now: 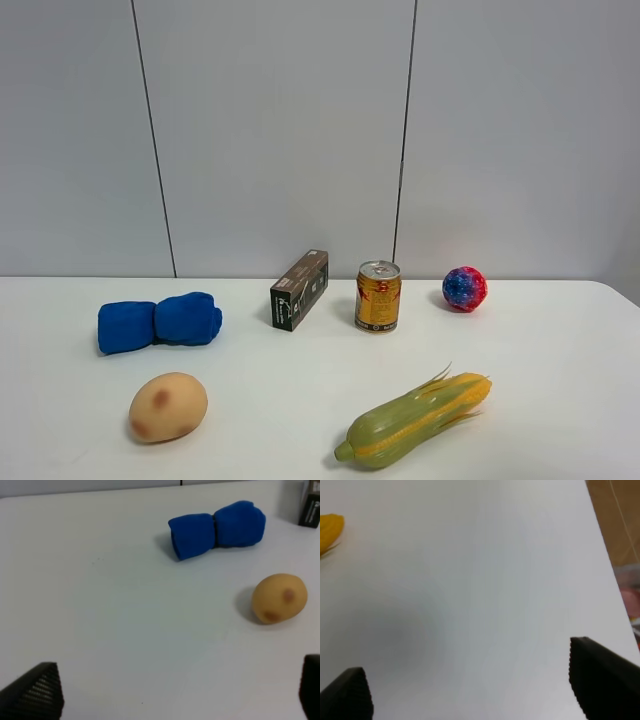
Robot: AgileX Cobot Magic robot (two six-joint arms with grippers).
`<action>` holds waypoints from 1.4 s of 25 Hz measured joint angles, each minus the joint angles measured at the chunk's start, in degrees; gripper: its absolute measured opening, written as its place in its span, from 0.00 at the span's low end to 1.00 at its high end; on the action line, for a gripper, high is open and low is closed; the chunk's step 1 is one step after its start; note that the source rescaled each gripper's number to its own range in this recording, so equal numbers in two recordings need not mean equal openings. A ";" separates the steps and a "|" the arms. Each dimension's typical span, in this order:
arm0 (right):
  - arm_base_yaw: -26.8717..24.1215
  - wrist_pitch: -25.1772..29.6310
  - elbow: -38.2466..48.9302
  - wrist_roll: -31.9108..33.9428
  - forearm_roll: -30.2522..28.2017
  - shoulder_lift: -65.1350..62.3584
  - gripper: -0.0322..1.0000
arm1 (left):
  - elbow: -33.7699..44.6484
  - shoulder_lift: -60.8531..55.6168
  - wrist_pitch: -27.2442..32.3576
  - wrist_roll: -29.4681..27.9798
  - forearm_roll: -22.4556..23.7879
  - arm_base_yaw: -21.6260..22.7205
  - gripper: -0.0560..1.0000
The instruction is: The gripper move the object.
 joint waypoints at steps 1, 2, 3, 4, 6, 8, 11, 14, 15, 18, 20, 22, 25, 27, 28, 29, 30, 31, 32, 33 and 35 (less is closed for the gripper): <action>-1.14 0.00 0.32 -0.21 0.27 -0.68 0.74 | 0.00 0.00 0.00 0.00 0.00 0.00 1.00; -1.87 -0.21 0.94 -0.27 0.53 -1.78 0.74 | 0.00 0.00 0.00 0.00 0.00 0.00 1.00; -2.22 -0.62 2.18 -0.27 0.76 -3.28 0.74 | 0.00 0.00 0.00 0.00 0.00 0.00 1.00; -2.34 -1.41 3.82 -0.27 0.83 -4.83 0.74 | 0.00 0.00 0.00 0.00 0.00 0.00 1.00; -2.42 -2.43 7.53 -0.27 0.98 -9.18 0.74 | 0.00 0.00 0.00 0.00 0.00 0.00 1.00; -2.42 -2.69 11.41 -0.27 1.04 -13.94 0.74 | 0.00 0.00 0.00 0.00 0.00 0.00 1.00; -2.42 -4.45 12.50 -0.27 0.99 -19.72 0.74 | 0.00 0.00 0.00 0.00 0.00 0.00 1.00; -2.42 -6.27 13.04 -0.27 1.04 -23.48 0.74 | 0.00 0.00 0.00 0.00 0.00 0.00 1.00; -2.42 -7.42 13.67 -0.27 1.10 -25.20 0.74 | 0.00 0.00 0.00 0.00 0.00 0.00 1.00; -2.42 -8.80 14.40 -0.40 2.05 -29.05 0.74 | 0.00 0.00 0.00 0.00 0.00 0.00 1.00; -2.42 -8.82 14.40 -0.45 2.05 -29.10 0.74 | 0.00 0.00 0.00 0.00 0.00 0.00 1.00; -2.42 -8.87 14.52 -1.57 3.06 -29.10 0.74 | 0.00 0.00 0.00 0.00 0.00 0.00 1.00; -1.93 -9.00 14.68 -3.99 5.40 -29.10 0.74 | 0.00 0.00 0.00 0.00 0.00 0.00 1.00; -1.93 -9.00 14.72 -5.19 6.32 -29.10 0.74 | 0.00 0.00 0.00 0.00 0.00 0.00 1.00; -1.93 -9.00 14.72 -5.36 6.60 -29.10 0.74 | 0.00 0.00 0.00 0.00 0.00 0.00 1.00; -1.93 -9.00 14.72 -5.43 6.79 -29.10 0.74 | 0.00 0.00 0.00 0.00 0.00 0.00 1.00; -1.93 -9.00 14.72 -5.56 6.91 -29.10 0.74 | 0.00 0.00 0.00 0.00 0.00 0.00 1.00; -1.93 -9.00 14.72 -5.56 7.13 -29.10 0.74 | 0.00 0.00 0.00 0.00 0.00 0.00 1.00; -1.93 -9.00 14.72 -5.56 7.73 -29.10 0.74 | 0.00 0.00 0.00 0.00 0.00 0.00 1.00; -1.93 -9.00 14.72 -5.56 8.71 -29.10 0.74 | 0.00 0.00 0.00 0.00 0.00 0.00 1.00; -1.93 -9.12 14.72 -5.56 11.46 -29.10 0.74 | 0.00 0.00 0.00 0.00 0.00 0.00 1.00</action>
